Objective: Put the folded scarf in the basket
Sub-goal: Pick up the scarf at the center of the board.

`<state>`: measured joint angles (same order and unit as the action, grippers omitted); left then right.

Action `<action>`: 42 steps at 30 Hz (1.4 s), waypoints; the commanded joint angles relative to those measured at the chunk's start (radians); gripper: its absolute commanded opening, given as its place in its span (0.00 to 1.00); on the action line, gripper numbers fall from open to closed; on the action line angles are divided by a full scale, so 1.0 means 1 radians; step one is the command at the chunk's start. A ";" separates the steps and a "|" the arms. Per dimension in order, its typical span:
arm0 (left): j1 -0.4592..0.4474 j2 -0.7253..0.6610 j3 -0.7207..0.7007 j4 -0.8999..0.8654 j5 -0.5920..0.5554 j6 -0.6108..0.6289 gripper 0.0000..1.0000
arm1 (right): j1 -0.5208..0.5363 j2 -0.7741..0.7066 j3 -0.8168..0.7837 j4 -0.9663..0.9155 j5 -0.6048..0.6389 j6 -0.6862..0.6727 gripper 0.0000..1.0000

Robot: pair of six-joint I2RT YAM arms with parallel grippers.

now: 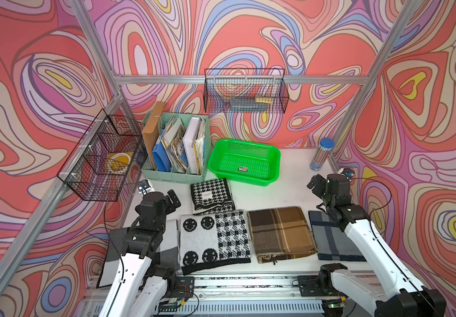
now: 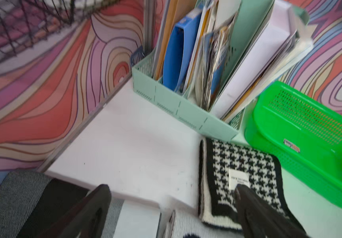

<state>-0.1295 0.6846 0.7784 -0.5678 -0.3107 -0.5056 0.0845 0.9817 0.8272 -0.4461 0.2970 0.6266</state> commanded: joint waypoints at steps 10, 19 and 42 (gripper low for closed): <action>-0.100 -0.078 -0.020 -0.129 0.575 -0.355 0.95 | 0.002 -0.185 -0.022 -0.402 -0.310 -0.013 0.96; -0.667 0.071 -0.075 0.059 0.292 -0.577 0.85 | 0.002 -0.184 -0.074 -0.405 -0.346 0.016 0.92; -0.998 0.880 0.215 0.321 0.157 -0.692 0.81 | 0.003 -0.076 -0.251 -0.237 -0.397 0.074 0.76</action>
<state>-1.1271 1.5425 0.9577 -0.2470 -0.1108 -1.1790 0.0845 0.8967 0.5930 -0.7406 -0.0822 0.6849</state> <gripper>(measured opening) 0.811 0.760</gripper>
